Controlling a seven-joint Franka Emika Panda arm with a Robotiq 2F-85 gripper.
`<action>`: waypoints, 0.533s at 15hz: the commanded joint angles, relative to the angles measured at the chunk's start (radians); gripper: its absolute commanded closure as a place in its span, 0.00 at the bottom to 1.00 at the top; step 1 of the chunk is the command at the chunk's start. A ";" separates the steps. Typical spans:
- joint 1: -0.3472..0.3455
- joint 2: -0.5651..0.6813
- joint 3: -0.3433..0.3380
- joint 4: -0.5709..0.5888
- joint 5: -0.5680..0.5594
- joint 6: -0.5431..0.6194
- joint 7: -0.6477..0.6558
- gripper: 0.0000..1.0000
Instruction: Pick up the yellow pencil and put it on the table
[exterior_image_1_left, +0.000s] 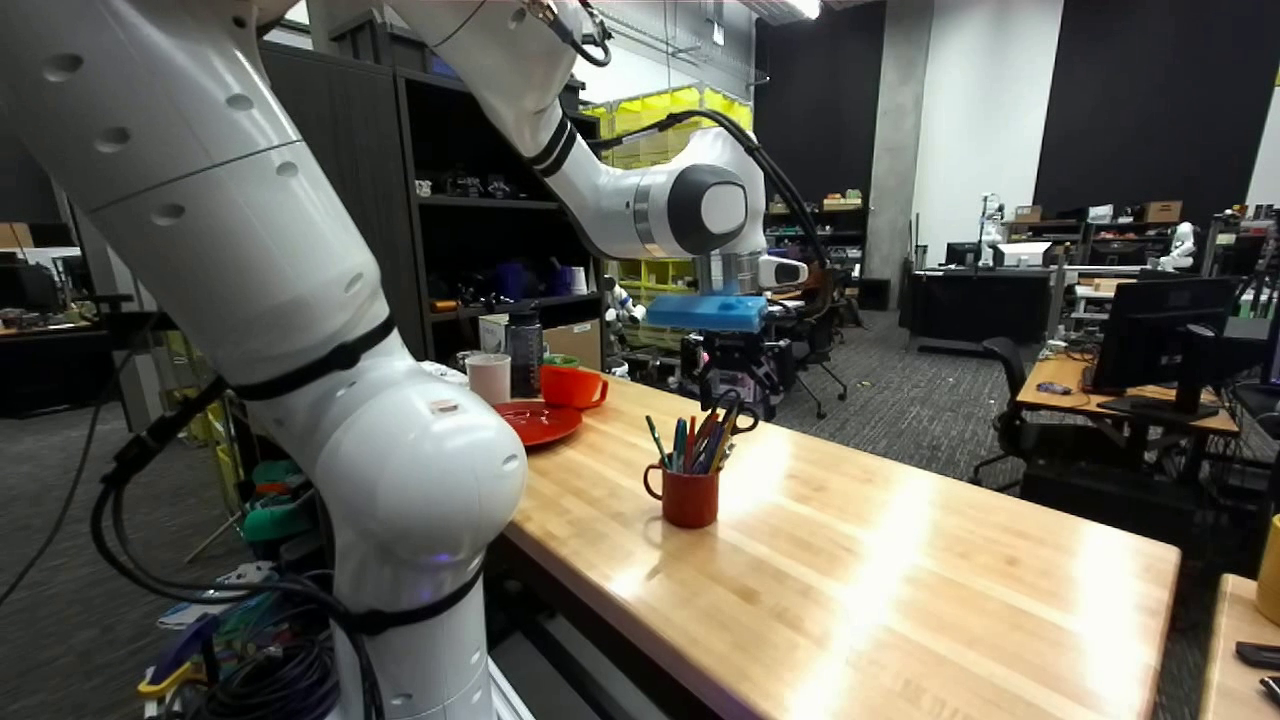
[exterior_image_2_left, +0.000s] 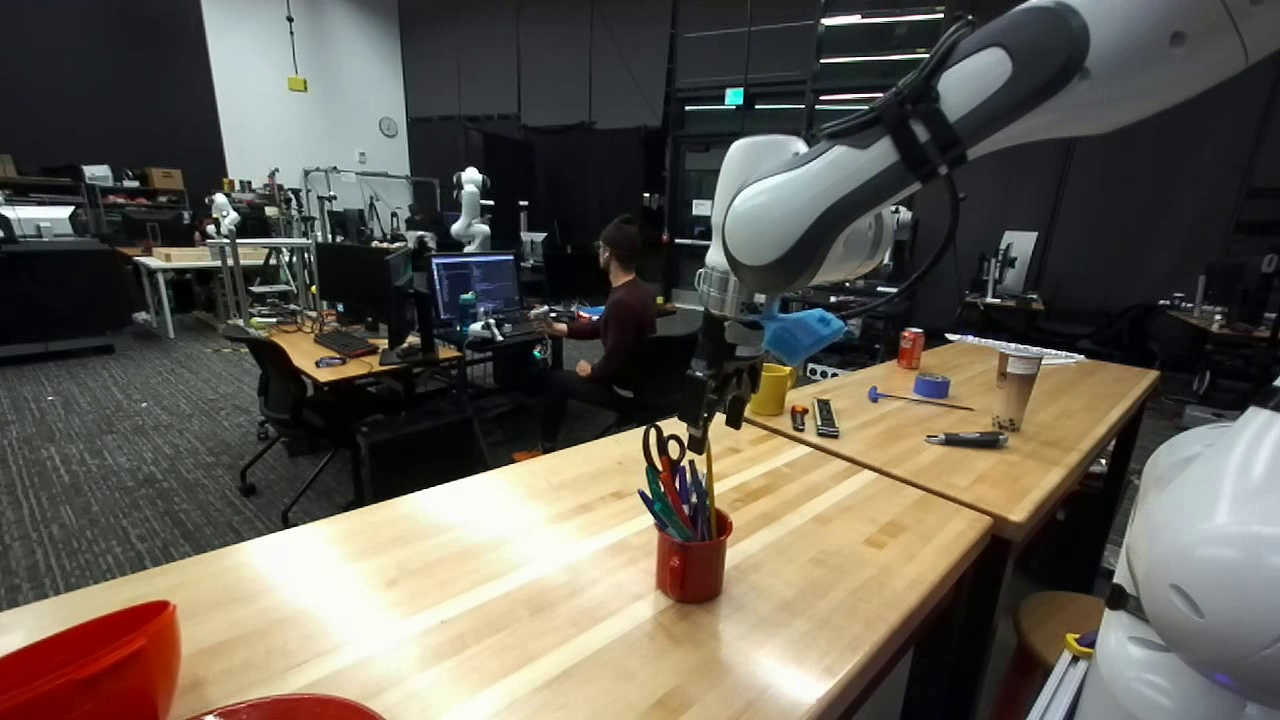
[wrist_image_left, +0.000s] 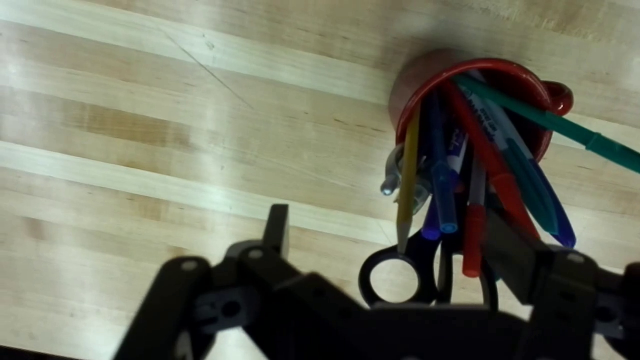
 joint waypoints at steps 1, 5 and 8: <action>-0.008 0.016 -0.006 0.007 0.005 0.004 0.002 0.32; -0.009 0.023 -0.003 0.004 0.000 0.001 0.003 0.64; -0.005 0.024 0.002 -0.002 -0.002 0.001 0.001 0.87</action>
